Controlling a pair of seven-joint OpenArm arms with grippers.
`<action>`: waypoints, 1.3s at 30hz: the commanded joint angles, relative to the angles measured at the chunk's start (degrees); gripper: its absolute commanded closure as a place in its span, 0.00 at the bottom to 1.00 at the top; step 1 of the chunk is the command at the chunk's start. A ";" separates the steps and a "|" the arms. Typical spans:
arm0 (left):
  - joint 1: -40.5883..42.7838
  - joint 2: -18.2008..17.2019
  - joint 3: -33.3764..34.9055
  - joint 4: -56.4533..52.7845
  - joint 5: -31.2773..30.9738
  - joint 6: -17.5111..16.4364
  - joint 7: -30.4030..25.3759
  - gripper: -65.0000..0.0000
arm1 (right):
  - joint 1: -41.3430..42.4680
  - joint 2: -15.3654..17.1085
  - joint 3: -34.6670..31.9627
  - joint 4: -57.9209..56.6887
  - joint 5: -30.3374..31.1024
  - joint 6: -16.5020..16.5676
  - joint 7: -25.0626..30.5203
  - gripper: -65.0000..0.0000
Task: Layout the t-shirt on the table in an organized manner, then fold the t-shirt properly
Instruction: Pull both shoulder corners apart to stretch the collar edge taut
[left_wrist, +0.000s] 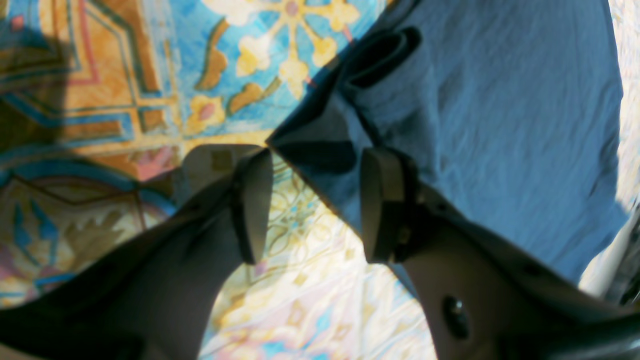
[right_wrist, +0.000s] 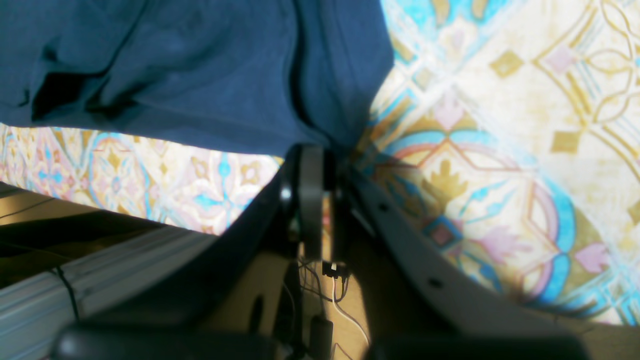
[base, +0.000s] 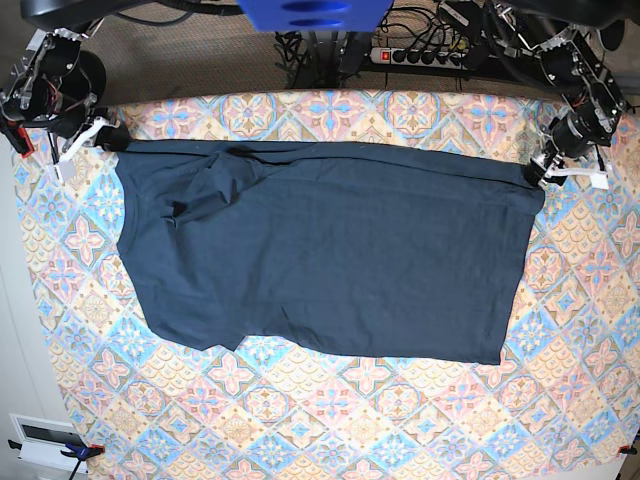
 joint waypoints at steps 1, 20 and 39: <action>-0.39 -0.44 0.10 0.40 -0.51 -0.08 0.10 0.57 | 0.16 1.31 0.46 1.02 0.94 0.17 0.54 0.98; 0.49 -3.69 1.42 -4.78 -2.79 -0.08 1.69 1.00 | -0.02 1.31 0.81 1.02 1.02 0.17 0.45 0.98; 11.39 -6.15 -2.71 -4.78 -12.29 -0.08 1.60 1.00 | -6.17 1.31 0.81 1.11 1.02 0.17 0.45 0.98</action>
